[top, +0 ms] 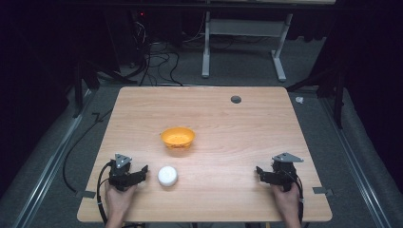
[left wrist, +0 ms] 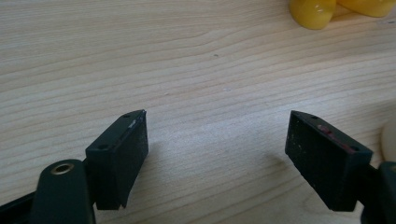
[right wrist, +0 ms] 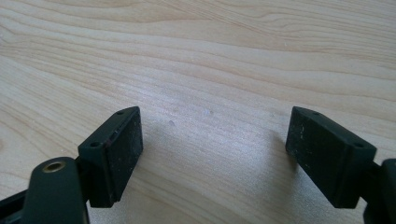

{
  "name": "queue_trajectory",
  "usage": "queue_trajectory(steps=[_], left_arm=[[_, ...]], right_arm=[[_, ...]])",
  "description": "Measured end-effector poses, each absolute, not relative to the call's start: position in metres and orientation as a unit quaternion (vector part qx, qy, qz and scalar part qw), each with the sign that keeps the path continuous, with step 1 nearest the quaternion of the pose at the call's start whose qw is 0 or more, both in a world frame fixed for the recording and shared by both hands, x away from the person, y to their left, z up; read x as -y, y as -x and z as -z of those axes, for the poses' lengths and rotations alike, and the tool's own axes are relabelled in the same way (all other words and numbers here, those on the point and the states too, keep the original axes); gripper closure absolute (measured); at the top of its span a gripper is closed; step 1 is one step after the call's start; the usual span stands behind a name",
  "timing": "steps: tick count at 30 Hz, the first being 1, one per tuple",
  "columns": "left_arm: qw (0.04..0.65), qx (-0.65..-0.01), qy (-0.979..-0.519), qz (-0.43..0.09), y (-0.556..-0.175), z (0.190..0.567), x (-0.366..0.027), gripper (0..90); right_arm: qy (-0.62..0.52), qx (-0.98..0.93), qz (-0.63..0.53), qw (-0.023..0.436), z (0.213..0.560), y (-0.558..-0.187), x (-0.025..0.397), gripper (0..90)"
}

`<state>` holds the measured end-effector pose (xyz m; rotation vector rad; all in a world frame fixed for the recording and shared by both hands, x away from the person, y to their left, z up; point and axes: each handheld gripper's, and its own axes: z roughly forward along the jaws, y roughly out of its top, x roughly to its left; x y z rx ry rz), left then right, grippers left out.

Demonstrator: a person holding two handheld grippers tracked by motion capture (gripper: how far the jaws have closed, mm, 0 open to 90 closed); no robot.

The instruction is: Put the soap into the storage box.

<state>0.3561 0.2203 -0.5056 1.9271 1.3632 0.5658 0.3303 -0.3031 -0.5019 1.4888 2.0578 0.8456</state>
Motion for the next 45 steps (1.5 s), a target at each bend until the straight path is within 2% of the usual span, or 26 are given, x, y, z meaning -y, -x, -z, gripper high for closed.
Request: queue_trajectory(steps=[14,15,28,33,45], left_arm=[[0.395,-0.485,-0.752,-0.209,-0.343,0.479,-0.213,20.4],[0.400,-0.475,-0.757,-0.203,-0.342,0.477,-0.212,17.5],[0.428,-0.433,-0.774,-0.172,-0.325,0.464,-0.188,17.2],[0.419,-0.411,-0.792,-0.170,-0.318,0.463,-0.172,15.5],[0.395,-0.402,-0.809,-0.168,-0.318,0.476,-0.149,15.1]], right_arm=[[-0.541,-0.748,-0.308,0.230,0.502,-0.330,0.303,19.7],[-0.541,-0.748,-0.309,0.230,0.502,-0.331,0.303,19.7],[-0.540,-0.748,-0.310,0.230,0.502,-0.331,0.303,19.7],[-0.540,-0.748,-0.309,0.230,0.502,-0.331,0.303,19.7],[-0.541,-0.748,-0.310,0.229,0.502,-0.330,0.303,19.7]])
